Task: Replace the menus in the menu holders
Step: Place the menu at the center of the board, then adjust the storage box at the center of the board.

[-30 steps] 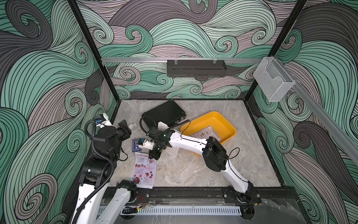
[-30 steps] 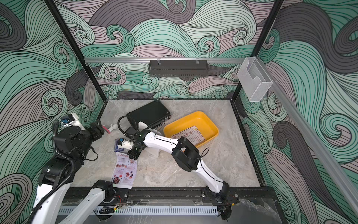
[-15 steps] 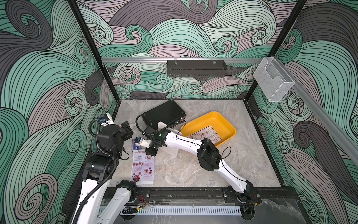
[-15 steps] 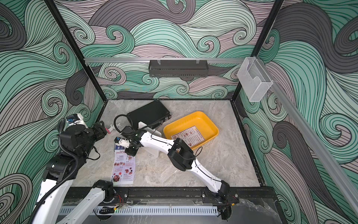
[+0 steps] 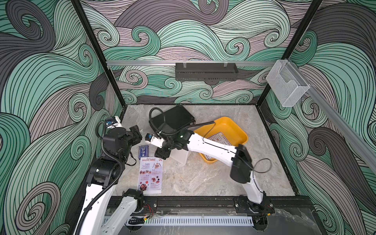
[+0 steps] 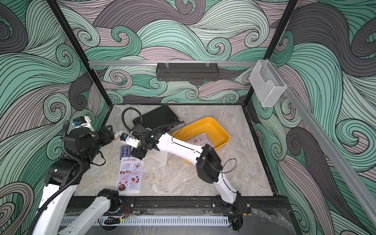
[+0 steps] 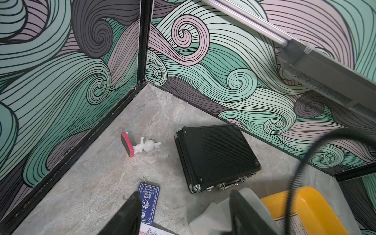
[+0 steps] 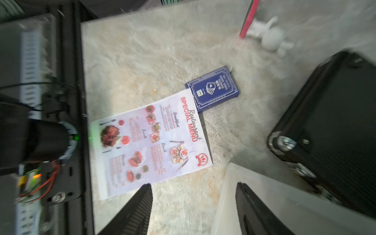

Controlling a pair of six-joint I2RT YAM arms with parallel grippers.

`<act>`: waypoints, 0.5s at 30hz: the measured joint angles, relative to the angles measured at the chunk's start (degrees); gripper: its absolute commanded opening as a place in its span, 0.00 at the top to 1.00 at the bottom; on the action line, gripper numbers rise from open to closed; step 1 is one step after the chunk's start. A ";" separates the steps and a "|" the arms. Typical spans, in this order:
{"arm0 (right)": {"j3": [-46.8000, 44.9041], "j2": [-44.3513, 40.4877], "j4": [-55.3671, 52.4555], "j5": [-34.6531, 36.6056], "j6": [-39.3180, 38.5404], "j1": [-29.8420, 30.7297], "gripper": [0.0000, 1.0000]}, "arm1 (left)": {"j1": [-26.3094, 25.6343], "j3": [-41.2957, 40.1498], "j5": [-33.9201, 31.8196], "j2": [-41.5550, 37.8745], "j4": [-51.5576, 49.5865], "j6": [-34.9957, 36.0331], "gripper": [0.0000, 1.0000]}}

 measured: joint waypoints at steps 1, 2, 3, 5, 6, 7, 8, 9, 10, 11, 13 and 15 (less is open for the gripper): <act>-3.72 -5.62 1.51 0.04 0.35 -0.15 0.27 | 0.00 0.63 1.07 0.33 0.00 -0.11 0.36; -7.52 -11.30 3.37 0.24 1.22 -0.48 0.26 | 0.00 1.29 2.47 0.72 0.11 -0.24 0.37; -10.88 -16.17 4.68 0.46 2.03 -0.96 0.25 | 0.00 1.75 3.65 1.05 0.31 -0.39 0.38; -18.29 -26.71 7.37 1.03 4.96 -3.10 0.26 | -0.02 3.02 7.26 2.51 0.85 -1.31 0.39; -21.24 -30.53 8.04 1.46 6.29 -4.50 0.27 | -0.07 3.65 8.74 3.32 1.05 -1.75 0.39; -24.79 -34.99 8.66 2.10 8.28 -6.73 0.27 | -0.61 4.46 10.45 4.66 1.42 -2.43 0.39; -27.96 -38.62 8.90 2.49 10.27 -9.42 0.27 | -1.70 5.33 11.54 6.25 1.92 -2.99 0.39; -30.29 -40.92 8.79 2.78 11.65 -11.67 0.28 | -3.15 6.21 12.15 7.63 2.38 -3.37 0.39; -32.92 -43.17 8.41 3.10 13.35 -14.84 0.28 | -5.79 7.34 12.44 9.62 2.91 -3.65 0.39; -35.15 -44.61 7.67 3.21 15.28 -18.43 0.28 | -8.63 8.66 12.57 11.50 3.37 -3.72 0.38; -38.25 -45.16 5.99 2.73 17.75 -24.39 0.28 | -13.79 11.58 12.96 15.93 4.50 -3.98 0.38; -40.37 -43.78 4.35 1.70 19.52 -29.83 0.27 | -18.43 14.23 13.14 20.79 5.92 -4.42 0.38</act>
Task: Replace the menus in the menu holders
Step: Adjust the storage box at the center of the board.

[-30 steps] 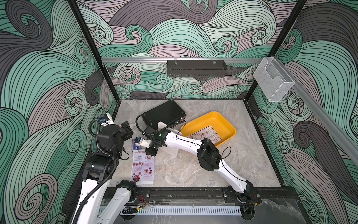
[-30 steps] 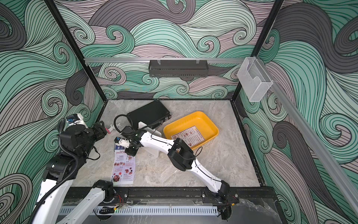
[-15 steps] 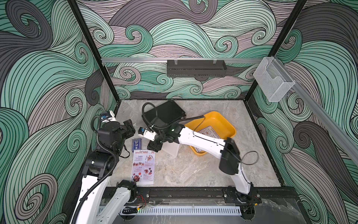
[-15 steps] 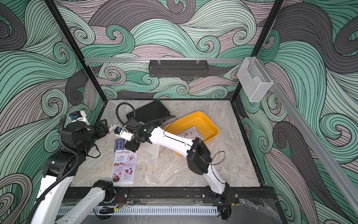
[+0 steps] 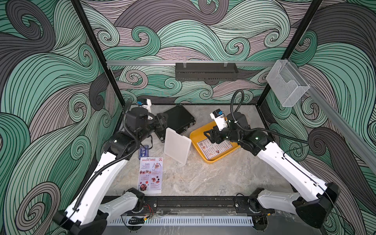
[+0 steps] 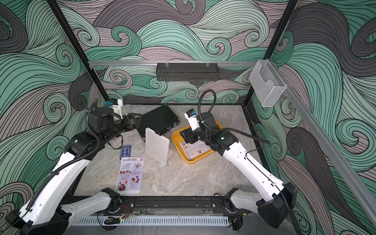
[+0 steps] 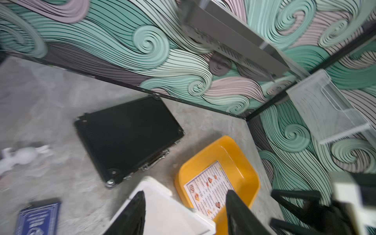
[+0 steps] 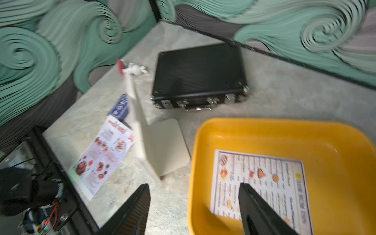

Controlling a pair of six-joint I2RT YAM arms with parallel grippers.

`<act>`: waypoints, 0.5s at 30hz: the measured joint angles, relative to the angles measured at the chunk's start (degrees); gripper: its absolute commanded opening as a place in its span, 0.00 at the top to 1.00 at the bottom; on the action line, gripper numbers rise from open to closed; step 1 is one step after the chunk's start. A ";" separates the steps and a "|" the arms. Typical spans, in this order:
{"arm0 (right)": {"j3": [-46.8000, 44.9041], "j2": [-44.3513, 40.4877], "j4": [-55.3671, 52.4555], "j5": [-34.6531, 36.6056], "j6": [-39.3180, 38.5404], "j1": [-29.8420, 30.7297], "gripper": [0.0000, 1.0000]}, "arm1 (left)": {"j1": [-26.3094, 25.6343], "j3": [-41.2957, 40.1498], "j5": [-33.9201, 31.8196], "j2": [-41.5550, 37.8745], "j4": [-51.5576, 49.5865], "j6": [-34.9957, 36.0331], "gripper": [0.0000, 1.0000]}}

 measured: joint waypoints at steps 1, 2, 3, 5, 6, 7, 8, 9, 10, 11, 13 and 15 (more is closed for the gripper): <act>-0.81 1.38 -0.72 -0.81 0.55 -2.64 0.26 | -2.27 1.14 0.07 2.40 0.79 -0.24 0.37; -1.27 3.02 -1.44 -1.44 1.09 -5.03 0.24 | -4.28 1.92 0.02 4.46 1.46 -0.52 0.37; -1.42 4.79 -1.92 -2.10 1.40 -7.10 0.24 | -6.27 2.67 -0.02 6.36 1.66 -0.66 0.36; -1.46 9.31 -2.16 -3.32 1.84 -11.13 0.22 | -11.10 4.37 -0.20 10.97 2.05 -1.31 0.34; -1.44 11.23 -2.14 -3.67 1.95 -12.57 0.22 | -12.83 4.70 -0.35 12.61 2.36 -1.73 0.34; -1.27 13.44 -2.29 -4.00 1.95 -13.99 0.21 | -14.91 4.74 -0.55 14.38 2.69 -2.34 0.32; -0.85 16.04 -2.49 -4.24 1.97 -15.39 0.21 | -16.57 4.68 -0.81 15.89 2.67 -2.84 0.31; -0.22 18.18 -2.71 -4.31 1.95 -16.37 0.20 | -17.75 4.61 -0.96 17.00 2.67 -3.39 0.30; 0.61 20.83 -2.80 -4.26 1.95 -17.40 0.20 | -19.10 4.63 -1.18 18.45 2.67 -3.93 0.29; 1.53 23.26 -2.84 -4.11 1.92 -18.27 0.20 | -20.26 4.63 -1.38 19.98 2.58 -4.52 0.28; 3.15 27.15 -2.84 -3.74 1.88 -19.61 0.19 | -21.73 4.83 -1.75 22.64 2.08 -5.55 0.26; 4.22 29.88 -2.82 -3.21 1.64 -20.85 0.18 | -22.93 5.60 -2.23 25.94 0.50 -6.84 0.20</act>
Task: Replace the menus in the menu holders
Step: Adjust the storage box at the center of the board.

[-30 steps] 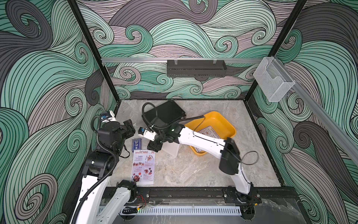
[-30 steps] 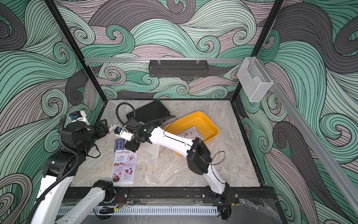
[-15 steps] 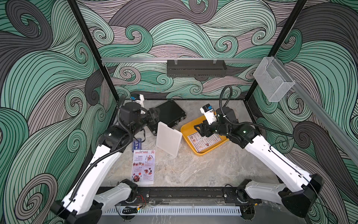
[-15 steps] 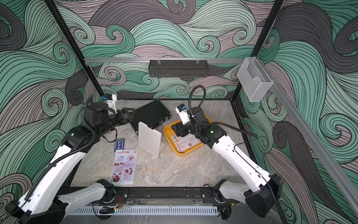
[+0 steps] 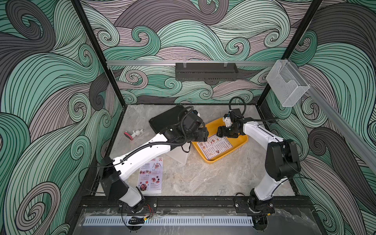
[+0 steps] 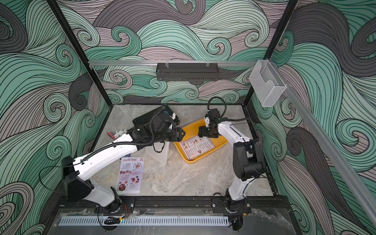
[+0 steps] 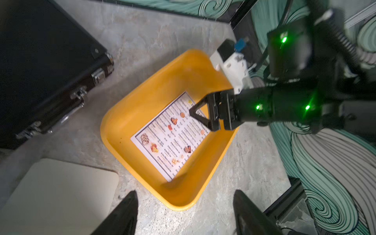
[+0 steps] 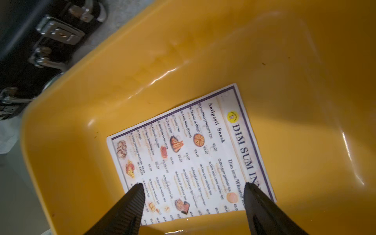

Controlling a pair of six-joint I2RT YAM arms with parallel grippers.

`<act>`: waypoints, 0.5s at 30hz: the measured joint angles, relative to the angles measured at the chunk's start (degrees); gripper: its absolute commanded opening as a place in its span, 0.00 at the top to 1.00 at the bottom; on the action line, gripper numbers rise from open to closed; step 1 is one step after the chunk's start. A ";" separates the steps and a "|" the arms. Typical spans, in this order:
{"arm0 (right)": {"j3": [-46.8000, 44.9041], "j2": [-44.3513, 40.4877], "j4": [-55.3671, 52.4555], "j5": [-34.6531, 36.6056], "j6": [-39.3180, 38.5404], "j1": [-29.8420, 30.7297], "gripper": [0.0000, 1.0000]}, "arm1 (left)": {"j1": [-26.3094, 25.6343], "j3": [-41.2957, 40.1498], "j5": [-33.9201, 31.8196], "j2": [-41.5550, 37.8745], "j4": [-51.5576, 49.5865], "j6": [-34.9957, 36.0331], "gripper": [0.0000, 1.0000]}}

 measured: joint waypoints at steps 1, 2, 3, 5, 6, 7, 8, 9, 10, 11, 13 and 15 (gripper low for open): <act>0.33 1.03 0.00 0.44 -0.11 -0.59 0.18 | -0.50 0.72 -0.33 1.90 -1.07 -0.72 0.13; 0.35 1.68 0.07 1.01 -0.17 -1.29 0.17 | -0.87 1.70 -0.61 3.89 -2.43 -1.51 0.09; 0.33 1.90 -0.09 1.44 -0.17 -1.86 0.16 | -1.25 2.73 -0.90 5.42 -3.56 -1.90 0.07; 0.33 1.99 -0.22 3.02 -0.13 -3.67 0.16 | -2.05 6.23 -1.53 9.40 -7.06 -1.97 0.04; 0.31 1.97 -0.20 3.67 -0.07 -4.44 0.16 | -2.34 7.96 -2.10 10.93 -8.48 -1.92 0.04; 0.28 1.97 -0.13 4.74 0.33 -5.53 0.17 | -2.60 9.99 -2.64 12.55 -10.14 -1.84 0.04; 0.15 1.97 -0.09 5.66 0.74 -6.45 0.17 | -2.69 12.20 -3.48 14.25 -11.82 -1.77 0.03; -0.17 1.97 0.04 6.54 1.18 -7.23 0.17 | -2.75 13.86 -3.96 15.54 -13.16 -1.73 0.03; -0.68 1.90 0.04 7.78 1.75 -8.13 0.18 | -2.95 15.61 -4.70 17.07 -14.71 -1.77 0.03; -1.38 1.81 0.07 8.70 2.67 -9.03 0.18 | -2.99 17.16 -5.20 18.45 -16.04 -1.79 0.03; -2.95 1.40 0.07 10.38 4.15 -10.32 0.19 | -3.02 18.84 -5.95 20.52 -17.88 -1.88 0.03; -4.52 0.70 0.04 12.07 5.66 -11.08 0.20 | -3.02 19.85 -6.40 22.18 -19.02 -2.01 0.02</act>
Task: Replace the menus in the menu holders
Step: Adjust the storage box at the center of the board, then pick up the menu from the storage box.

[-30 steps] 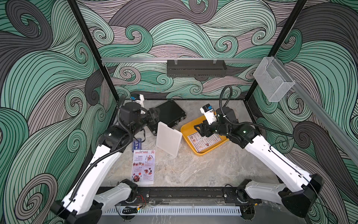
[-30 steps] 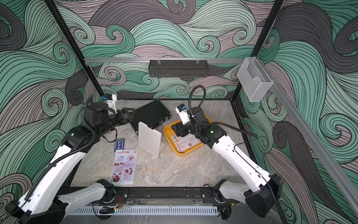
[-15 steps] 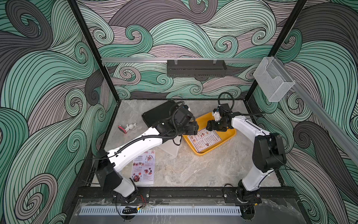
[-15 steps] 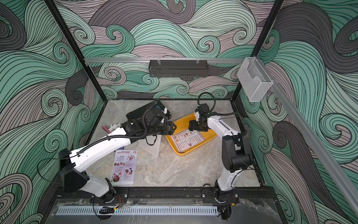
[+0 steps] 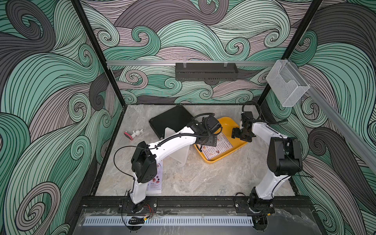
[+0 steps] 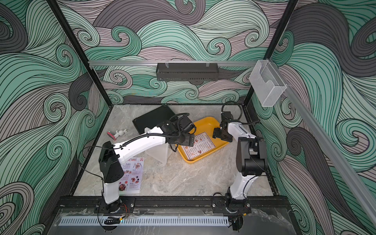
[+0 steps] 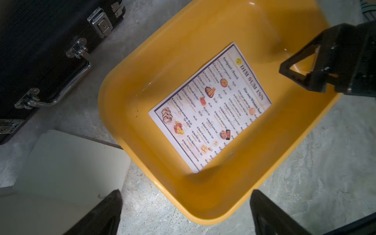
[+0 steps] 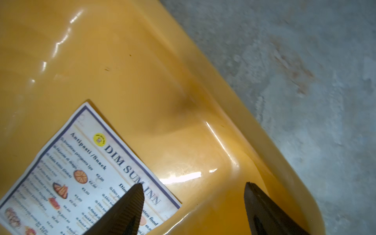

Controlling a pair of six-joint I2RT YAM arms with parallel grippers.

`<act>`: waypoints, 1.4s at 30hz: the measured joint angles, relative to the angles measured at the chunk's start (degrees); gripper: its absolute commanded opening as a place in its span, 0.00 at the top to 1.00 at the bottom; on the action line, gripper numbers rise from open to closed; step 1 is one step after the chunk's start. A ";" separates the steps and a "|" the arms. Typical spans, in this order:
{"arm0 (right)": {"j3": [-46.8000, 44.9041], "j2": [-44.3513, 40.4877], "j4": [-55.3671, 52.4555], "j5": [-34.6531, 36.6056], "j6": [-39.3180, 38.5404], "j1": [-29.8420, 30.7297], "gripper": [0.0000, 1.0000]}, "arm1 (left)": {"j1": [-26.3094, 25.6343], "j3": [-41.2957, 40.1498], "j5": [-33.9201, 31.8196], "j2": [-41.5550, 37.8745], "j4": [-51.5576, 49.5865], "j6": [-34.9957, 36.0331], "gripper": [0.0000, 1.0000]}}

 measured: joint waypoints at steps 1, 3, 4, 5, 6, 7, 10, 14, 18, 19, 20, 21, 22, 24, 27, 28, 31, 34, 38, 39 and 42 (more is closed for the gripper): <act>-0.94 -0.52 -0.04 1.09 0.74 -0.26 0.20 | 0.00 0.28 -0.22 0.76 -0.39 -0.07 0.02; -2.91 -1.79 -0.07 3.23 2.25 -0.79 0.22 | -0.02 0.90 -0.61 1.99 -1.31 -0.13 0.02; -4.04 -2.64 -0.07 4.31 3.13 -1.01 0.23 | 0.00 1.16 -0.74 2.54 -1.42 -0.13 0.02; -5.38 -3.87 -0.11 5.53 4.13 -1.11 0.23 | 0.00 1.42 -0.92 2.99 -1.62 -0.15 0.02; -6.51 -4.98 -0.07 6.32 4.87 -1.20 0.24 | 0.00 1.55 -0.98 3.34 -1.70 -0.15 0.02; -7.87 -6.51 -0.20 7.06 5.73 -1.29 0.24 | 0.00 1.77 -1.05 3.69 -1.90 -0.17 0.01; -11.52 -11.82 -0.44 8.57 8.00 -1.40 0.25 | 0.00 1.84 -1.09 4.35 -1.90 -0.42 0.01; -15.30 -17.68 -0.39 9.44 9.60 -1.42 0.25 | 0.02 1.84 -1.14 5.49 -1.88 -1.18 0.03; -16.04 -18.62 0.74 4.74 6.80 -1.70 0.23 | 0.52 1.84 -0.90 6.99 -1.36 -1.66 0.10; -15.54 -17.75 1.38 2.12 5.60 -1.75 0.22 | 0.66 1.81 -0.79 7.43 -1.05 -1.66 0.12; -14.82 -16.59 1.99 -0.33 4.44 -1.81 0.22 | 0.90 1.84 -0.63 7.98 -0.72 -1.73 0.14; -14.01 -15.26 2.64 -2.86 3.56 -1.84 0.21 | 1.18 1.84 -0.50 8.50 -0.48 -1.81 0.15; -12.92 -13.55 3.30 -4.92 2.64 -1.90 0.21 | 1.55 1.84 -0.39 9.01 -0.20 -1.95 0.15; -10.97 -9.94 4.74 -8.72 1.20 -1.90 0.21 | 2.40 1.84 -0.22 10.08 0.31 -2.16 0.16; -9.79 -5.57 6.71 -12.68 -0.44 -1.90 0.21 | 3.76 1.79 0.42 11.39 0.55 -2.43 0.18; -9.81 -4.57 6.84 -13.44 -0.90 -1.90 0.21 | 4.07 1.77 0.79 11.65 0.72 -2.47 0.20; -9.81 -2.69 6.99 -15.89 -2.01 -1.90 0.22 | 5.03 0.85 2.62 11.89 2.51 -2.54 0.24; -9.84 -1.18 7.54 -19.58 -2.86 -1.90 0.22 | 5.51 -1.88 5.20 11.82 6.40 -2.51 0.24; -10.34 -0.52 10.10 -25.29 -3.04 -1.88 0.21 | 5.64 -5.99 8.74 11.82 10.69 -2.34 0.23; -10.58 -0.26 10.86 -26.73 -3.04 -1.70 0.20 | 5.68 -6.40 9.68 11.82 11.45 -2.27 0.23; -10.99 0.15 12.63 -30.23 -3.04 -0.63 0.18 | 6.01 -6.56 11.45 11.80 13.70 -2.19 0.21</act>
